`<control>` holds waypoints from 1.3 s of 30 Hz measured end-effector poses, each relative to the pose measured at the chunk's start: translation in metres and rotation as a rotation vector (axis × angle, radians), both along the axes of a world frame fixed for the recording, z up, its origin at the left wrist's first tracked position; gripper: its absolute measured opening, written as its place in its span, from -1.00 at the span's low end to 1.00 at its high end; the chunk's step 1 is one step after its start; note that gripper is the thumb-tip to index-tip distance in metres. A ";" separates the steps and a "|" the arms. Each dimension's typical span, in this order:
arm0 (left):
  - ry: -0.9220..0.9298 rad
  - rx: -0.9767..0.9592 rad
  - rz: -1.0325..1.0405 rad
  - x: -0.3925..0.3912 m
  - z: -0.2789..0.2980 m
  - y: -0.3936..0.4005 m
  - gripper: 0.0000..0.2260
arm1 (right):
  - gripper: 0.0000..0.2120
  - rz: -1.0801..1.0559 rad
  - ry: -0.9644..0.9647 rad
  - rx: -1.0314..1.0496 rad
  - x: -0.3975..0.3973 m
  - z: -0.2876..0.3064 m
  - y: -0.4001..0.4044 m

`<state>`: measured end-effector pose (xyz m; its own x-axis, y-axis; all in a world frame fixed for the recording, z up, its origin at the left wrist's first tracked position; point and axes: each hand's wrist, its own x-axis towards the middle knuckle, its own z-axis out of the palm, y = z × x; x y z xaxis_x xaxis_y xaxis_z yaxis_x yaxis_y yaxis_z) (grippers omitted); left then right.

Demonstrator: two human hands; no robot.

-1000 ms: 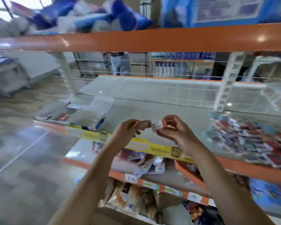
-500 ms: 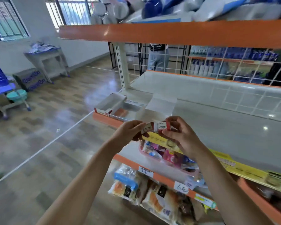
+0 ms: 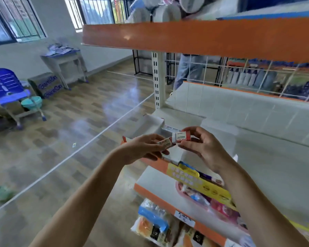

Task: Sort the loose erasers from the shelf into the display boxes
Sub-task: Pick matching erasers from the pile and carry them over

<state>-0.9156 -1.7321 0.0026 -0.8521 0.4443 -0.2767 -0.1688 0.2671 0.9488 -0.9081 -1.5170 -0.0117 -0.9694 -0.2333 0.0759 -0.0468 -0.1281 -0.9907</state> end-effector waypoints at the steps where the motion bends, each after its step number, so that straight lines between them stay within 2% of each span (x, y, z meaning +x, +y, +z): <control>1: -0.001 0.005 -0.001 -0.010 0.002 -0.005 -0.81 | -0.73 0.006 -0.017 -0.041 -0.009 0.002 -0.006; 5: -0.009 0.048 -0.005 -0.045 0.002 -0.022 -0.86 | -0.77 0.008 -0.052 -0.123 -0.037 0.007 -0.030; 8: 0.016 0.005 -0.036 -0.065 0.000 -0.032 -0.87 | -0.75 -0.013 -0.055 -0.131 -0.051 0.007 -0.046; 14: 0.352 -0.275 -0.080 -0.111 -0.013 -0.059 -0.80 | -0.74 -0.075 -0.084 -0.116 -0.078 0.000 -0.080; 20: 0.748 -0.508 -0.245 -0.168 -0.011 -0.103 -0.69 | -0.74 -0.209 -0.095 -0.080 -0.102 -0.001 -0.123; 24: 0.878 -0.503 -0.357 -0.195 -0.011 -0.130 -0.68 | -0.72 -0.297 -0.058 0.229 -0.112 -0.004 -0.149; 28: 0.927 -0.454 -0.464 -0.210 -0.022 -0.146 -0.71 | -0.74 -0.342 -0.066 0.557 -0.111 -0.008 -0.165; 34: 0.896 -0.432 -0.545 -0.216 -0.047 -0.157 -0.71 | -0.76 -0.330 -0.053 0.941 -0.094 -0.018 -0.176; 39: 0.861 -0.419 -0.527 -0.214 -0.057 -0.161 -0.73 | -0.79 -0.312 -0.048 1.126 -0.090 -0.028 -0.184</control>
<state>-1.1299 -1.8927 -0.0548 -0.5628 0.8197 0.1063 0.7381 0.4404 0.5112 -0.9980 -1.7014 -0.0399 -0.9928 0.1032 -0.0607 0.1197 0.8339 -0.5388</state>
